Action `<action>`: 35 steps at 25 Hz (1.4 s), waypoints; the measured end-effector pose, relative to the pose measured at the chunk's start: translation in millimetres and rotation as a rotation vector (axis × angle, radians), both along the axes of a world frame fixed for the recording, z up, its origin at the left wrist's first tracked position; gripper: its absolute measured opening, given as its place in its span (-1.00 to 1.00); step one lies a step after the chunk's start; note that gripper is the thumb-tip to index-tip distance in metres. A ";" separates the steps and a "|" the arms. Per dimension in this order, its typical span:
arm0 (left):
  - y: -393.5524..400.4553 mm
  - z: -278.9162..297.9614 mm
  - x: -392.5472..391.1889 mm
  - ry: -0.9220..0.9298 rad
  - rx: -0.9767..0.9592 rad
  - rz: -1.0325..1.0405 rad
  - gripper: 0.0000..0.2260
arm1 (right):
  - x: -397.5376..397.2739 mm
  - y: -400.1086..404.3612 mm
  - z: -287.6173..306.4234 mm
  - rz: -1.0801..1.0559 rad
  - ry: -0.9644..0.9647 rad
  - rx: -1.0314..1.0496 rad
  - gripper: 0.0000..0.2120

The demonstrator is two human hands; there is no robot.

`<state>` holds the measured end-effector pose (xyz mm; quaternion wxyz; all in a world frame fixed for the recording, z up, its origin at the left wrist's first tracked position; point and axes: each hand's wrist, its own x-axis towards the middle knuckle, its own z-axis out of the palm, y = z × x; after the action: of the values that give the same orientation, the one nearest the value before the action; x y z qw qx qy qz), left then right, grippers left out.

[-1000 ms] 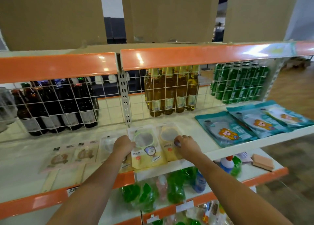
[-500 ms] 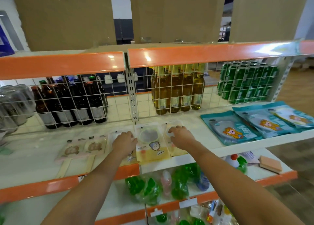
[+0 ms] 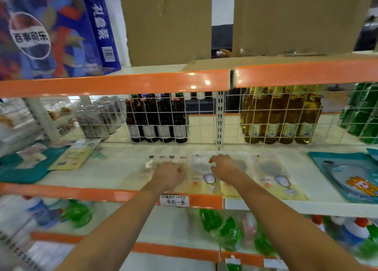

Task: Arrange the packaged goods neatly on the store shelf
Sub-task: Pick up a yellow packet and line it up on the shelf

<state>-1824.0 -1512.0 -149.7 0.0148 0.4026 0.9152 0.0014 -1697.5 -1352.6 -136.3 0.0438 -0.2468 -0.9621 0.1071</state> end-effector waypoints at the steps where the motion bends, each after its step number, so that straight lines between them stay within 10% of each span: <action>1: -12.1 1.6 -5.3 -0.012 0.008 0.028 -0.65 | -11.0 -7.4 0.8 0.031 -0.003 0.000 -0.65; 22: -293.4 14.5 -120.6 -0.088 0.129 0.592 -0.62 | -223.0 -267.7 -15.5 0.545 -0.005 -0.117 -0.66; 35: -400.0 -16.2 -212.6 -0.113 0.100 0.579 -0.64 | -338.8 -342.8 -37.7 0.401 -0.076 -0.169 -0.65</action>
<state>-2036.6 -1912.0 -165.9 0.0447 0.1242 0.9885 0.0733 -2036.3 -1695.4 -174.0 -0.0354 -0.0574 -0.9805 0.1845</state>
